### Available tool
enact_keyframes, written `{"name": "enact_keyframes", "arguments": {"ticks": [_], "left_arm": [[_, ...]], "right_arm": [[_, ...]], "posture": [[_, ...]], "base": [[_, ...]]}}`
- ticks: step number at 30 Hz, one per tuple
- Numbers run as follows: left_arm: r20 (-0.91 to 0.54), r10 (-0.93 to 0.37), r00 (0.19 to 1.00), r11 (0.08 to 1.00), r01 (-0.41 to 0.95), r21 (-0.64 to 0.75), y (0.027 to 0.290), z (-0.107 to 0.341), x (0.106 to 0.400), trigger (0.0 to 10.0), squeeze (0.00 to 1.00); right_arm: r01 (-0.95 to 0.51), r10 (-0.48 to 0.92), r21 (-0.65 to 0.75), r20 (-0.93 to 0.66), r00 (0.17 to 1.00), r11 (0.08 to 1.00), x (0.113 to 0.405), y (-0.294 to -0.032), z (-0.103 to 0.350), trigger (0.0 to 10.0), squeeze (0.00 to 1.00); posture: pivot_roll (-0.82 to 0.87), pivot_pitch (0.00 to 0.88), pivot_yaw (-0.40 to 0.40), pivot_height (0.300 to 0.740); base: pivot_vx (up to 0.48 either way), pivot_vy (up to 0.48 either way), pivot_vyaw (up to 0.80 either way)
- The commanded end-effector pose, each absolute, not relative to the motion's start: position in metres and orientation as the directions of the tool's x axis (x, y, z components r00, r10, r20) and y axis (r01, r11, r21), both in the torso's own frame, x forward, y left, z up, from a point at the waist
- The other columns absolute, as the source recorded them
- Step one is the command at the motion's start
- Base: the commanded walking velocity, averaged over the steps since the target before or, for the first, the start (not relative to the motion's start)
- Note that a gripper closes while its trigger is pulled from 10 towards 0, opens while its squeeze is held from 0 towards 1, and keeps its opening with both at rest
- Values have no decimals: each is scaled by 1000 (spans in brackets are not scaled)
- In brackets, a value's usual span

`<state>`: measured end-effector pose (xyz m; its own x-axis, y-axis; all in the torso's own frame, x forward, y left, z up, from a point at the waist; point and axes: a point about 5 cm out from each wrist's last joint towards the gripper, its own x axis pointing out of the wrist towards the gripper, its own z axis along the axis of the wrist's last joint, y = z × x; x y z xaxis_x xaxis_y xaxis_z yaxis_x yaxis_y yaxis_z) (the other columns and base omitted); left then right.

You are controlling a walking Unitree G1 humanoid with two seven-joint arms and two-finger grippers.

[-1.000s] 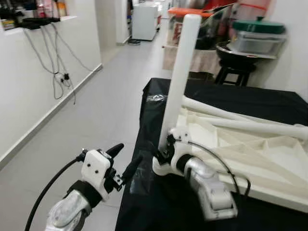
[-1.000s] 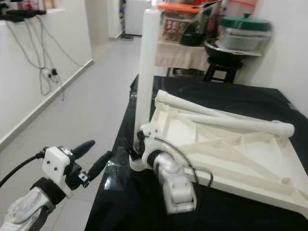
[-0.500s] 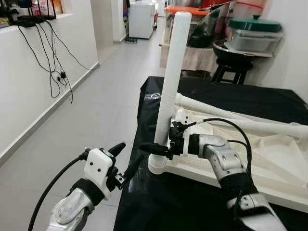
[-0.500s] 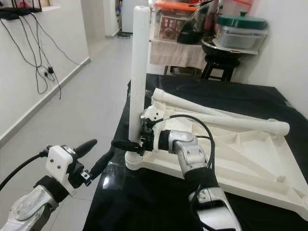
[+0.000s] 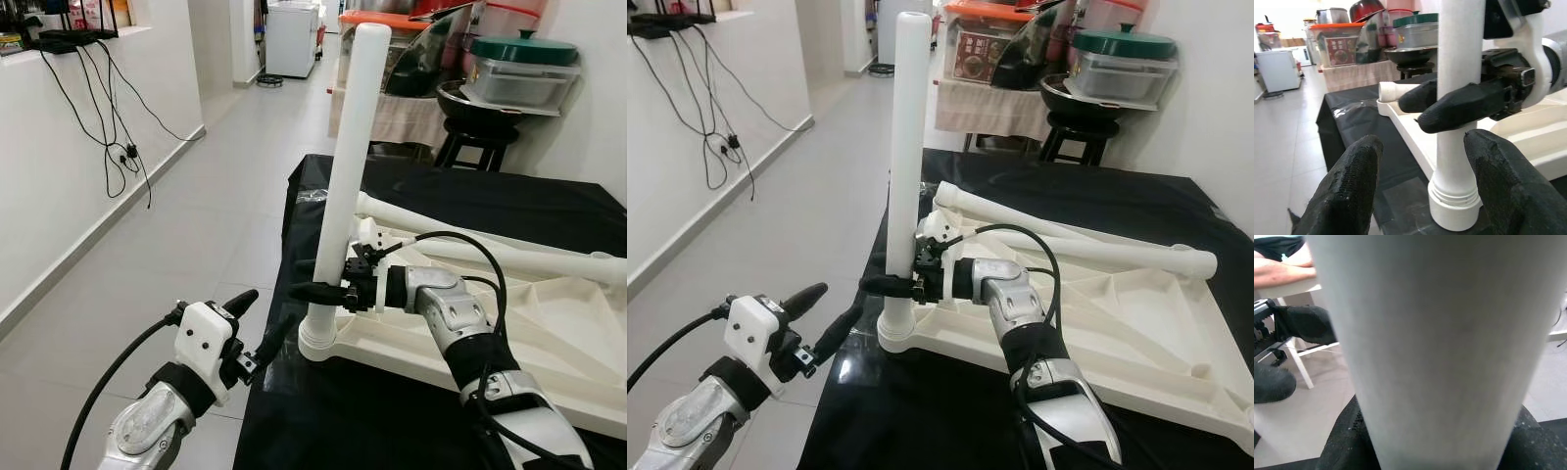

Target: Building children table

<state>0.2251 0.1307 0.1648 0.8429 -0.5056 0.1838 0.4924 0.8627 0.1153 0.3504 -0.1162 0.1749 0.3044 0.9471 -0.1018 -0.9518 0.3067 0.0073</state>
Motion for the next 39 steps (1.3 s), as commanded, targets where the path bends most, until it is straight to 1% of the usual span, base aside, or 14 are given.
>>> {"name": "enact_keyframes", "arguments": {"ticks": [1,2,3,5,7,16,17,21,22,27,28,32,34,39], "left_arm": [[181,-512,840,859,500,111,131,165,222,10000,0],[181,-512,840,859,500,111,131,165,222,10000,0],[181,-513,839,859,500,112,131,166,221,10000,0],[181,-513,839,859,500,112,131,166,221,10000,0],[180,-512,840,859,500,113,134,167,221,10000,0],[176,-519,837,855,506,112,133,166,221,10000,0],[177,-516,838,857,503,113,133,166,222,10000,0],[178,-511,841,860,497,115,133,166,222,10000,0],[179,-510,842,860,497,115,133,166,222,10000,0],[177,-515,839,857,503,111,133,165,223,10000,0],[177,-516,838,857,504,110,133,164,224,10000,0],[177,-515,838,857,503,111,132,164,224,10000,0],[177,-514,839,858,502,111,132,163,225,10000,0],[177,-514,840,858,501,111,131,162,226,10000,0]], "right_arm": [[-763,764,34,-65,642,645,348,-119,162,0,0],[-763,764,34,-65,642,645,348,-119,162,0,0],[-599,602,67,-47,797,798,346,-120,158,0,0],[-599,602,67,-47,797,798,346,-120,158,0,0],[-336,343,82,-117,932,938,313,-109,133,0,0],[-353,362,93,-115,925,931,305,-93,128,0,0],[-363,369,72,-106,923,929,308,-95,135,10000,0],[-408,413,63,-109,904,911,311,-94,144,10000,0],[-440,446,69,-109,889,895,311,-92,147,10000,1000],[-560,566,102,-51,823,822,323,-92,162,10000,1000],[-684,686,62,-5,728,726,328,-92,172,10000,0],[-797,797,31,8,604,603,330,-91,175,10000,0],[-874,874,6,5,486,486,332,-92,176,10000,0],[-924,923,1,-45,382,383,337,-93,172,10000,0]], "posture": [[77,0,-89,740],[77,0,-89,740],[75,0,-89,740],[75,0,-89,740],[77,0,-73,740],[79,0,-82,740],[79,0,-82,740],[78,0,-81,740],[78,0,-81,740],[82,0,-79,740],[81,0,-80,740],[87,0,-82,740],[98,0,-86,740],[107,0,-88,740]], "base": [[0,0,0],[0,0,0],[0,0,0],[0,0,0],[0,0,0],[0,0,0],[0,0,0],[0,0,0],[0,0,0],[0,0,0],[0,0,0],[0,0,0],[0,0,0],[0,0,0]]}}
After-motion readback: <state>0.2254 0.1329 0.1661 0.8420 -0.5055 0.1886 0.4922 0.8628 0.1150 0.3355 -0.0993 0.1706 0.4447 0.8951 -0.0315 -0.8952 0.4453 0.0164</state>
